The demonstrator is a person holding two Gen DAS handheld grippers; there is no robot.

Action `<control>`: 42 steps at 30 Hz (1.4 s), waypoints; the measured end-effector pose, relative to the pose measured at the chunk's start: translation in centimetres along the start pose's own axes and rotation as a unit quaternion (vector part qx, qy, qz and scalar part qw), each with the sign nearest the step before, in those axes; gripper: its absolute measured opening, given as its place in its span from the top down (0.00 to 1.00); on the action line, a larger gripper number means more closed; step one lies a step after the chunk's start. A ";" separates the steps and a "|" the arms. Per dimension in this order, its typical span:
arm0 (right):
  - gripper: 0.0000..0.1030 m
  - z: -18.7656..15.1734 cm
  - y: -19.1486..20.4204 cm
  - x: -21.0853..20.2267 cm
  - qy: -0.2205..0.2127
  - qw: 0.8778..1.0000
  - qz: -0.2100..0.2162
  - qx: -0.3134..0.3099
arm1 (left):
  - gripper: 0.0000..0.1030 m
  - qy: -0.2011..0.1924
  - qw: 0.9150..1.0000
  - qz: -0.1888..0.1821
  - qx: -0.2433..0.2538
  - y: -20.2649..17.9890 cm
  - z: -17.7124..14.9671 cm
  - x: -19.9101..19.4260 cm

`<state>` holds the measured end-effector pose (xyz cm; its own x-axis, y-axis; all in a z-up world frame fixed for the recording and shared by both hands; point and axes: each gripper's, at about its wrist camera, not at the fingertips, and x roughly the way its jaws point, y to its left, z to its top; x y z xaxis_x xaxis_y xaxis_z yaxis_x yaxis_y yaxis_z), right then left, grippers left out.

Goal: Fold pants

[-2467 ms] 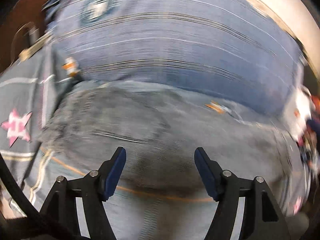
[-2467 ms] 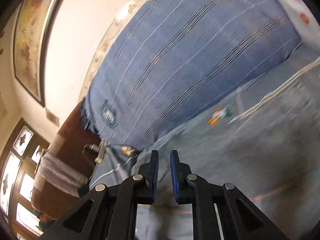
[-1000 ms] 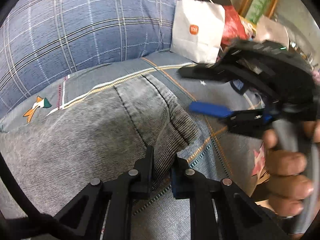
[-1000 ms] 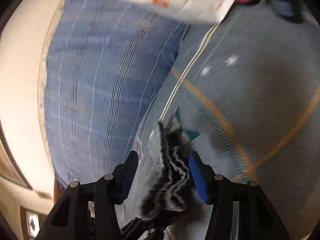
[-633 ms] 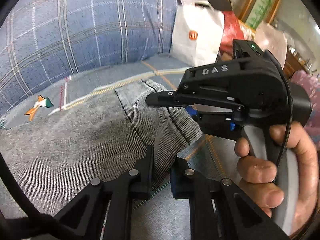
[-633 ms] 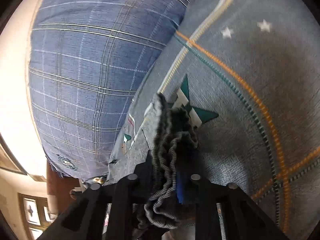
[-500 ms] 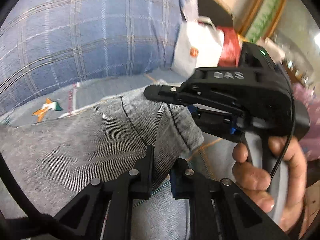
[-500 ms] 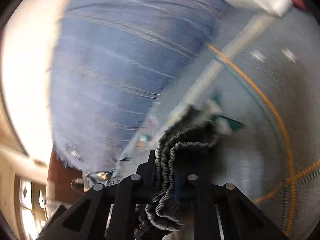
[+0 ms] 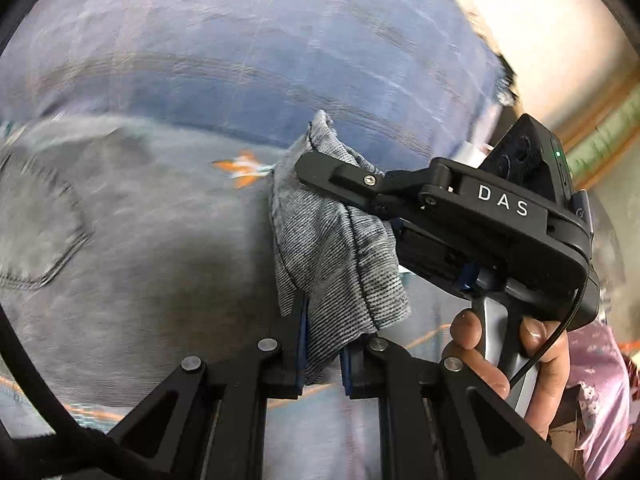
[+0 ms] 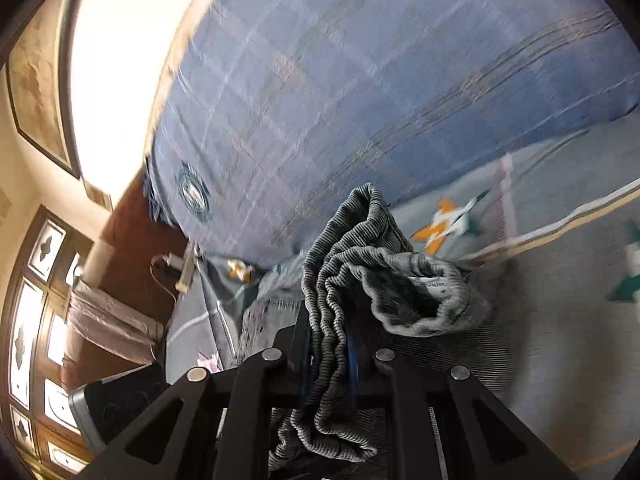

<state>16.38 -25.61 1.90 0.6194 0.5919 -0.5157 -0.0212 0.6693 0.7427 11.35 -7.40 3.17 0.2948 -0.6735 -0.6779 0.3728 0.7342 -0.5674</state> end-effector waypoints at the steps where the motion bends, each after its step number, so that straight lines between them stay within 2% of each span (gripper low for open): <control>1: 0.85 -0.4 0.0 0.8 0.010 1.000 0.000 0.001 | 0.87 0.004 1.000 0.004 -0.019 1.5 -0.2 0.3; 4: 0.85 -1.6 -0.3 4.8 0.041 0.999 -0.031 -0.003 | 0.86 0.043 0.994 0.015 -0.098 5.2 -0.6 1.8; 6: 0.82 -2.3 -1.2 6.8 0.064 0.997 -0.030 0.018 | 0.83 0.062 0.990 0.023 -0.128 6.1 -0.8 2.6; 7: 0.80 -2.5 -1.7 7.2 0.072 0.997 -0.027 0.030 | 0.73 0.067 0.988 0.027 -0.133 6.1 -0.9 2.7; 8: 0.71 -2.6 -2.1 7.4 0.082 0.995 -0.021 0.044 | 0.61 0.068 0.988 0.033 -0.132 5.9 -0.9 2.7; 9: 0.63 -2.6 -2.2 7.3 0.085 0.995 -0.011 0.051 | 0.58 0.063 0.989 0.038 -0.126 5.6 -1.0 2.5; 10: 0.34 -2.4 -2.0 7.0 0.083 0.995 0.005 0.055 | 0.55 0.054 0.991 0.046 -0.117 5.3 -1.0 2.1; 11: 0.14 -2.2 -1.6 6.5 0.077 0.995 0.019 0.052 | 0.50 0.048 0.991 0.060 -0.107 4.9 -1.0 1.8; 12: 0.13 -1.8 -0.9 5.7 0.065 0.996 0.033 0.041 | 0.47 0.048 0.991 0.065 -0.105 4.8 -0.9 1.8; 13: 0.13 -1.5 -0.3 4.8 0.049 0.998 0.032 0.029 | 0.42 0.048 0.991 0.058 -0.112 4.8 -0.9 1.6; 15: 0.13 -1.0 0.3 3.0 0.026 0.999 0.021 0.014 | 0.40 0.050 0.989 0.050 -0.128 5.3 -0.9 1.8; 17: 0.13 -0.9 -0.8 2.0 0.013 0.999 0.015 0.034 | 0.40 0.056 0.987 0.054 -0.143 6.5 -0.8 2.2; 19: 0.15 -1.0 -2.3 1.8 0.009 0.998 -0.015 0.057 | 0.41 0.054 0.984 0.046 -0.163 7.8 -0.5 2.3; 21: 0.25 -1.0 -4.2 1.9 0.011 0.995 -0.063 0.078 | 0.50 0.043 0.984 0.055 -0.162 7.9 -0.6 1.9; 22: 0.37 -1.0 -4.9 1.8 0.013 0.994 -0.074 0.086 | 0.71 0.041 0.985 0.081 -0.149 7.6 -0.7 1.9; 23: 0.47 -1.1 -5.5 2.1 0.019 0.992 -0.084 0.095 | 0.79 0.046 0.984 0.103 -0.136 7.3 -0.7 2.1; 24: 0.51 -1.2 -6.3 2.4 0.026 0.989 -0.099 0.108 | 0.80 0.052 0.983 0.106 -0.140 7.3 -0.9 2.0; 25: 0.62 -1.2 -6.6 2.6 0.029 0.988 -0.105 0.114 | 0.82 0.051 0.982 0.101 -0.150 7.6 -1.0 1.5; 26: 0.66 -1.4 -6.8 2.5 0.029 0.986 -0.110 0.119 | 0.83 0.044 0.982 0.092 -0.159 7.6 -1.4 0.6; 28: 0.66 -1.5 -6.1 2.2 0.029 0.987 -0.107 0.112 | 0.82 0.020 0.985 0.094 -0.145 7.3 -1.6 -0.3; 29: 0.66 -1.5 -5.4 2.3 0.029 0.989 -0.107 0.101 | 0.82 0.020 0.984 0.103 -0.142 7.7 -1.6 0.1; 30: 0.66 -1.4 -4.7 2.3 0.029 0.990 -0.110 0.086 | 0.82 0.036 0.982 0.110 -0.146 8.2 -1.8 0.9; 31: 0.66 -1.1 -4.3 2.8 0.038 0.990 -0.118 0.074 | 0.80 0.046 0.981 0.104 -0.160 8.9 -2.0 1.4; 33: 0.66 -1.1 -4.7 3.6 0.056 0.988 -0.121 0.073 | 0.78 0.036 0.980 0.090 -0.174 9.1 -1.8 0.8; 35: 0.66 -1.3 -4.7 4.5 0.070 0.987 -0.129 0.073 | 0.77 0.033 0.982 0.102 -0.157 8.6 -1.5 0.4; 38: 0.66 -1.2 -3.6 3.9 0.060 0.990 -0.119 0.053 | 0.77 0.011 0.984 0.119 -0.132 7.7 -1.3 -0.3; 41: 0.66 -1.3 -2.8 4.5 0.065 0.988 -0.138 0.027 | 0.76 0.041 0.982 0.139 -0.124 8.2 -0.7 1.9; 42: 0.66 -1.5 -2.9 5.1 0.079 0.986 -0.142 0.025 | 0.76 0.036 0.982 0.136 -0.123 8.2 -0.7 1.8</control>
<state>18.39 -23.83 -3.55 0.4656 0.4487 -0.7628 0.1766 0.7975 0.5769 14.30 -2.56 -3.04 0.2882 -0.4482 -0.8462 0.0619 0.8906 -0.4506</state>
